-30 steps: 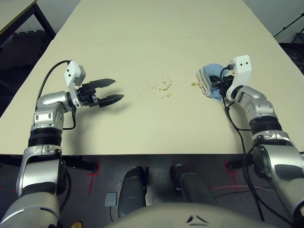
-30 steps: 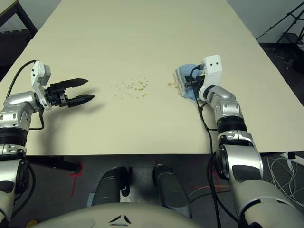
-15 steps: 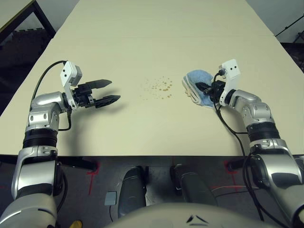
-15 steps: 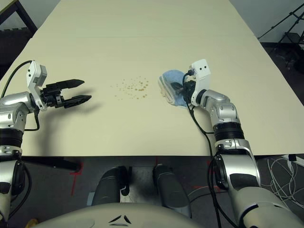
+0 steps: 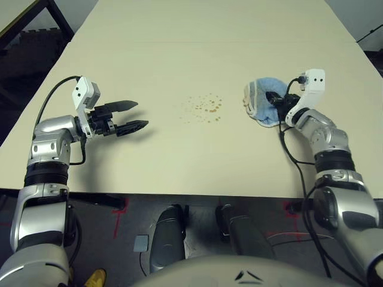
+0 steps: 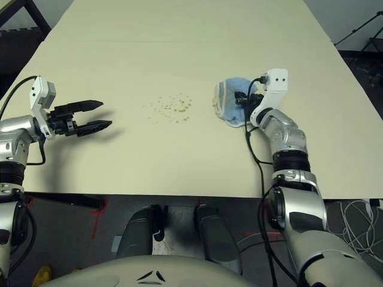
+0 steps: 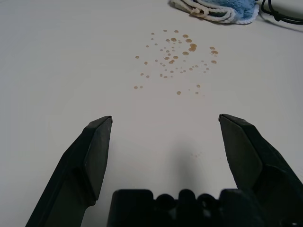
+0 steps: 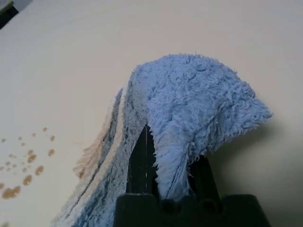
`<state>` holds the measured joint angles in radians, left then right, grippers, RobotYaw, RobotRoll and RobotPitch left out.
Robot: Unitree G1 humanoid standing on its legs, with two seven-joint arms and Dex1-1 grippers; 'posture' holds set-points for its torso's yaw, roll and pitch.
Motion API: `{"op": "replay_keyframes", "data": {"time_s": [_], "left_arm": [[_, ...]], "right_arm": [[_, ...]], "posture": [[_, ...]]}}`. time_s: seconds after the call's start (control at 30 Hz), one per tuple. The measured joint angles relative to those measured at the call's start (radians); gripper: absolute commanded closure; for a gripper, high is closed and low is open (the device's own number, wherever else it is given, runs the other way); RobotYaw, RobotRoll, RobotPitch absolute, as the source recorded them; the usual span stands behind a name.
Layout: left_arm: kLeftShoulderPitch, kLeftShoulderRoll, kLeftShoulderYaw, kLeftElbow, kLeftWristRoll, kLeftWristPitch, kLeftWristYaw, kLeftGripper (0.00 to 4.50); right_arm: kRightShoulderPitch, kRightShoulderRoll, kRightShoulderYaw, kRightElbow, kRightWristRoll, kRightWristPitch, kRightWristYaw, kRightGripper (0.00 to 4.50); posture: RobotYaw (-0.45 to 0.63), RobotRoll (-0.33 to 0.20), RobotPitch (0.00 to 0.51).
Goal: Wipe the water off the table with a rag.
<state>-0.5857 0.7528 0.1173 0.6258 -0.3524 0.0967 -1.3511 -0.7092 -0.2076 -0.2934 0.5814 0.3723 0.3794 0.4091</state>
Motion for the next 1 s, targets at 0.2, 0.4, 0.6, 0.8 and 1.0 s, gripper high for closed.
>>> {"op": "replay_keyframes", "data": {"time_s": [0.2,0.4,0.6,0.8,1.0], "left_arm": [[0.006,0.011,0.001,0.004,0.000,0.000,-0.001,0.00],[0.028,0.016,0.011,0.000,-0.001,-0.003,-0.002,0.00],[0.043,0.016,0.023,-0.021,-0.001,-0.003,-0.001,0.00],[0.050,0.016,0.029,-0.024,-0.001,-0.003,0.005,0.00],[0.054,0.027,0.031,-0.023,-0.001,-0.015,0.005,0.00]], "right_arm": [[0.011,0.047,0.050,-0.034,-0.030,-0.007,-0.037,4.49],[0.029,0.063,0.116,-0.057,-0.084,-0.030,-0.038,4.49],[0.028,0.067,0.142,-0.052,-0.113,-0.042,-0.026,4.49],[0.024,0.081,0.166,-0.051,-0.129,-0.046,0.003,4.49],[0.012,0.087,0.235,-0.054,-0.179,-0.044,0.042,4.49]], "posture": [[-0.14,0.000,0.187],[-0.12,0.000,0.180],[-0.12,0.000,0.175],[-0.11,0.000,0.172],[-0.11,0.000,0.174]]}}
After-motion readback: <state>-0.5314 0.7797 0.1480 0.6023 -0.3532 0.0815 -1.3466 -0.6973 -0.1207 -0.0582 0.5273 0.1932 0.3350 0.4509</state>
